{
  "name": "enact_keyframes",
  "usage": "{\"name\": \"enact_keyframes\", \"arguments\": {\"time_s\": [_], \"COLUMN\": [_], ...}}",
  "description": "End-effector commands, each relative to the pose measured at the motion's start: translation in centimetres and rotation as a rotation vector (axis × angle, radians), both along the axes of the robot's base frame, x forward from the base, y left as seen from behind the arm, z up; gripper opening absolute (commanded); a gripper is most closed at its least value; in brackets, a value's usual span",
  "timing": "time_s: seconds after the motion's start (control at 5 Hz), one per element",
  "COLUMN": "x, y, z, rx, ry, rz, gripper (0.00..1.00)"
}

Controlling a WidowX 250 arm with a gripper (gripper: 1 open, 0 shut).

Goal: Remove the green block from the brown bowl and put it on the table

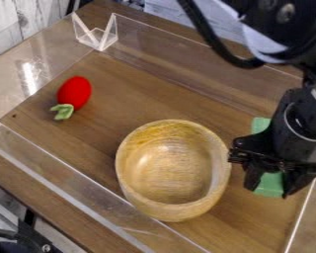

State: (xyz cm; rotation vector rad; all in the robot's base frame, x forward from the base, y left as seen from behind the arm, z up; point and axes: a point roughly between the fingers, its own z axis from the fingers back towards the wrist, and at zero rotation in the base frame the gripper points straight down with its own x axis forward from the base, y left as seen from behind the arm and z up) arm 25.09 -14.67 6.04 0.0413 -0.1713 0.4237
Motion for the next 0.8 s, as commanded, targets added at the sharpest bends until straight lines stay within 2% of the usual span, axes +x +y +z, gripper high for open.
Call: {"name": "enact_keyframes", "arguments": {"time_s": [0.0, 0.6], "x": [0.81, 0.7], "y": [-0.89, -0.86], "z": [2.6, 2.41], "rx": [-0.025, 0.002], "ry": [-0.073, -0.085], "rz": [-0.018, -0.039], "gripper": [0.0, 0.0]}}
